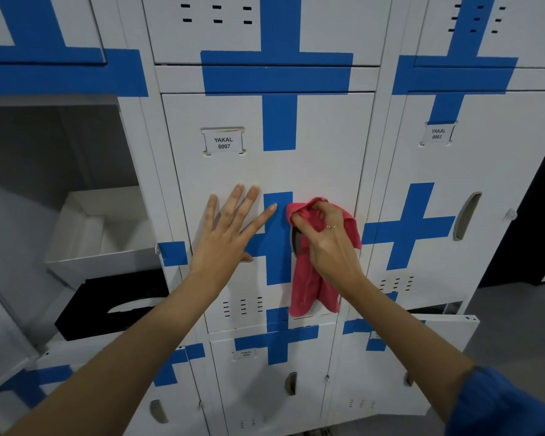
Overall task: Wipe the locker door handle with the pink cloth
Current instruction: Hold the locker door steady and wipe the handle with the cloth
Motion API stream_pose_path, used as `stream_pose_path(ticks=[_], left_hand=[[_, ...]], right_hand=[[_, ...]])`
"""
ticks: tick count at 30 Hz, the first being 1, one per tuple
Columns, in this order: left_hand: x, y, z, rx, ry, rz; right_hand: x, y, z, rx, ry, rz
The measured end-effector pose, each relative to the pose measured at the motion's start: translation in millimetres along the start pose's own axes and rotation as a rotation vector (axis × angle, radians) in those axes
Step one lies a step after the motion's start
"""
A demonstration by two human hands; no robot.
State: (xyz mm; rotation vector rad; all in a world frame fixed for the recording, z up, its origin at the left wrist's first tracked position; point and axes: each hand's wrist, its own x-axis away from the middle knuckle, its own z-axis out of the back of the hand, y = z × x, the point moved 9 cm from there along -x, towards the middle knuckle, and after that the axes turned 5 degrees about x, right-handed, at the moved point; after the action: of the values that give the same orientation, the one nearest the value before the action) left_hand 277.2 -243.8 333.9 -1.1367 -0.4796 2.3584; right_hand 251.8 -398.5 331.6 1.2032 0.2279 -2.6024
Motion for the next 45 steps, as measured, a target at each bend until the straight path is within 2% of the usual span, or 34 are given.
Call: stream_pose_path(ticks=[11,19,22,24,26,27,29,30,32,34,35,37,39,40,45], left_hand=[[0.5,-0.1,1.7,-0.012,0.001,0.001],[0.0,-0.3,-0.5,0.006,-0.03,0.003],[-0.2,-0.1,-0.1,0.009,-0.043,-0.005],[0.2,0.5,1.7,0.017,-0.043,-0.001],[2.9,4.1,4.3,0.042,-0.036,0.006],[6.0,9.9,3.7,0.051,-0.048,-0.01],[16.4,26.6,-3.1,0.047,-0.11,-0.072],[21.8,32.6,-7.2,0.037,-0.137,-0.093],[26.9,35.8,-13.0,0.02,-0.156,-0.099],[27.0,34.4,-16.6,0.011,-0.168,-0.094],[26.9,34.2,-17.6,0.007,-0.173,-0.093],[26.9,35.6,-18.9,0.003,-0.177,-0.093],[27.0,36.7,-20.0,0.01,-0.177,-0.084],[26.9,37.0,-20.4,0.012,-0.179,-0.079],[27.0,37.2,-20.9,0.014,-0.185,-0.07]], right_hand=[[37.0,4.1,-38.6,0.115,-0.184,0.138],[83.5,31.7,-64.8,0.147,-0.266,0.129],[97.8,35.0,-66.8,0.194,-0.229,0.176],[93.4,38.7,-56.4,0.112,-0.202,0.018],[82.6,45.7,-44.2,-0.024,-0.137,-0.225],[82.2,47.2,-41.3,-0.098,-0.094,-0.271],[84.0,42.3,-38.3,-0.096,-0.013,-0.223],[89.0,31.5,-48.1,0.061,-0.002,-0.092],[107.0,15.7,-79.8,0.216,-0.09,0.054],[113.2,18.0,-107.5,0.219,-0.273,0.06],[119.5,13.8,-119.4,0.204,-0.356,0.069],[129.4,15.4,-122.1,0.132,-0.37,-0.005],[133.2,7.2,-134.5,-0.019,-0.513,-0.012],[133.2,2.0,-132.2,-0.073,-0.52,-0.027],[157.3,-13.8,-157.1,-0.129,-0.672,0.157]])
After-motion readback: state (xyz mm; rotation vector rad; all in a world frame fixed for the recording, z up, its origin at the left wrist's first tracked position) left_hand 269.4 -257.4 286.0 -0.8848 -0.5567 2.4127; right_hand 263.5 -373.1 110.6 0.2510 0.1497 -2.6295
